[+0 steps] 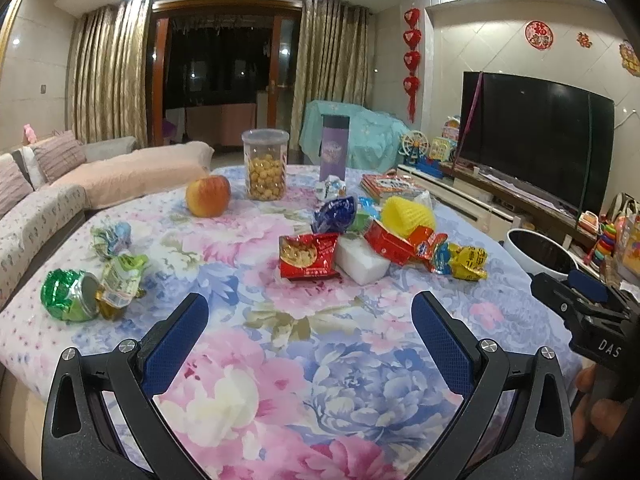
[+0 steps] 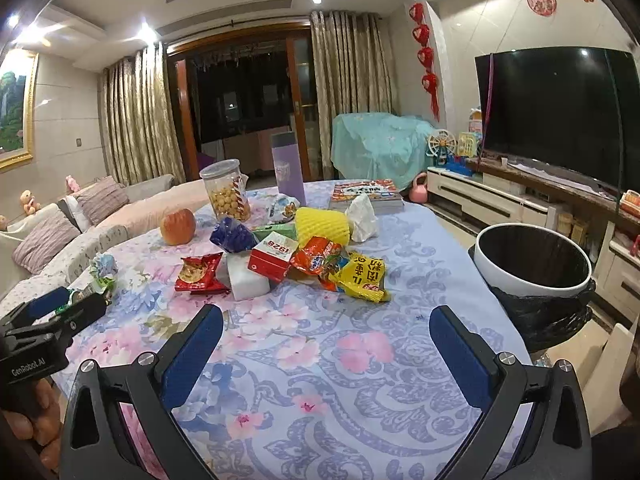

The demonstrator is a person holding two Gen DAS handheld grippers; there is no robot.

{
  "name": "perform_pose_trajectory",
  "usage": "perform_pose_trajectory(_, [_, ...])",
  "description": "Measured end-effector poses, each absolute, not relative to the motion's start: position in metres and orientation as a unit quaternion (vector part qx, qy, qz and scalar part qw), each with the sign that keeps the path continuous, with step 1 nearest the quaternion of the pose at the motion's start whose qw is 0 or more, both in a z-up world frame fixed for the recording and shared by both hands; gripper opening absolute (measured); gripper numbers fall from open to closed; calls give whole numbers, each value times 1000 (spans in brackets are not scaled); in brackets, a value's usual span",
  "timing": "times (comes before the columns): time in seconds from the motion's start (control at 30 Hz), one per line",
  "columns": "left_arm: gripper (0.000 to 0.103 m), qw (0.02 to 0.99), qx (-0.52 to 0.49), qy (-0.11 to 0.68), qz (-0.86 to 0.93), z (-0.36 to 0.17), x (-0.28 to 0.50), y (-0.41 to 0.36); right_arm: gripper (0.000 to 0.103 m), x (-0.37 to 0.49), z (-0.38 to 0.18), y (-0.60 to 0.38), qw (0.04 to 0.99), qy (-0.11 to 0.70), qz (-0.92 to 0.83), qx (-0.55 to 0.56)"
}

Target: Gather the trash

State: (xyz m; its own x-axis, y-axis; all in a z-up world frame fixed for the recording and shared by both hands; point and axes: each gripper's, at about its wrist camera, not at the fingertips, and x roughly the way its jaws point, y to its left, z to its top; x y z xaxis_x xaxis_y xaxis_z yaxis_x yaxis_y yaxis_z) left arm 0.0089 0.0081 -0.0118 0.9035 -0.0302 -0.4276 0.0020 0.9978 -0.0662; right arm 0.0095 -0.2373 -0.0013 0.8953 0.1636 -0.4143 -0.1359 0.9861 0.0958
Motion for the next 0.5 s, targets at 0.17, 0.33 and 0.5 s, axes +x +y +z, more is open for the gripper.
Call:
perform_pose_trajectory(0.17, [103,968,-40,248,-13,-21,26,13,103,24,-2,-247,968,232,76,52])
perform_pose_trajectory(0.33, [103,959,-51,280,-16,-31,55,20,103,45,-7,-251,961,257,78,66])
perform_pose_trajectory(0.5, [103,948,-69,310,-17,-39,88,30,97,72,-17,-253,949,293,83,75])
